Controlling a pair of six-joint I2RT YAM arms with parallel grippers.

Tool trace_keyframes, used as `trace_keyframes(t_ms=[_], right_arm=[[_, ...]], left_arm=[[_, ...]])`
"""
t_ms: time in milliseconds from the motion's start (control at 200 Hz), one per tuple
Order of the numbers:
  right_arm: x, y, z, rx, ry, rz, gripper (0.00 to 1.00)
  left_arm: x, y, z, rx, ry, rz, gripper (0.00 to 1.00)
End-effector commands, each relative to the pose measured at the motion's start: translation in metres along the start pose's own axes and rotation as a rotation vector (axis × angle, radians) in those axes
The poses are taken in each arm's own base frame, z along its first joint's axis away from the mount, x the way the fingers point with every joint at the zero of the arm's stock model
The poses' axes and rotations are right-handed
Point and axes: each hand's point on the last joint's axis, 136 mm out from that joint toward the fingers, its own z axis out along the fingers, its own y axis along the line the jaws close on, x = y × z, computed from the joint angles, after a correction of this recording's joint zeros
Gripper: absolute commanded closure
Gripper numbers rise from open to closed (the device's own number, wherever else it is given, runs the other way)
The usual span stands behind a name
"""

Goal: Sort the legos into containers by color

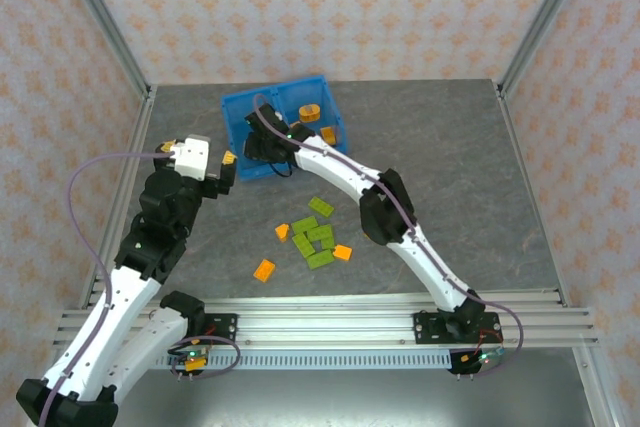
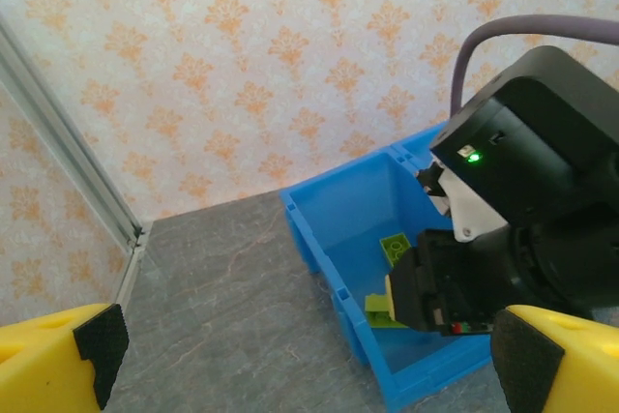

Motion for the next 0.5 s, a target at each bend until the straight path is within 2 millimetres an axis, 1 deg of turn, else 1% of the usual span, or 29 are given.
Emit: trace_keyframes(t_ms=[0,45,75,160,310,425,496], right_arm=[[-0.016,0.002,-0.005,0.005,-0.034,0.036,0.70],[-0.015,0.003,-0.003,-0.011,-0.025,0.051,0.66],[-0.014,0.005,-0.003,-0.022,-0.016,0.061,0.61],[-0.019,0.014,-0.013,-0.051,-0.014,0.067,0.57],[-0.033,0.031,-0.046,-0.084,-0.042,0.030,0.56],[-0.042,0.036,-0.071,-0.087,-0.063,-0.007,0.56],[-0.050,0.041,-0.094,-0.104,-0.075,-0.027,0.56]], left_arm=[[-0.008,0.001,0.002,-0.003,-0.021,-0.019,0.00],[-0.007,0.001,0.003,0.001,-0.019,-0.014,0.00],[-0.007,0.000,0.003,0.003,-0.018,-0.011,0.00],[-0.005,0.000,0.004,0.001,-0.011,0.003,0.00],[0.001,-0.004,0.010,0.010,0.015,0.027,0.00],[0.006,-0.005,0.014,0.011,0.035,0.026,0.00],[0.010,-0.004,0.017,-0.005,0.046,0.026,0.00]])
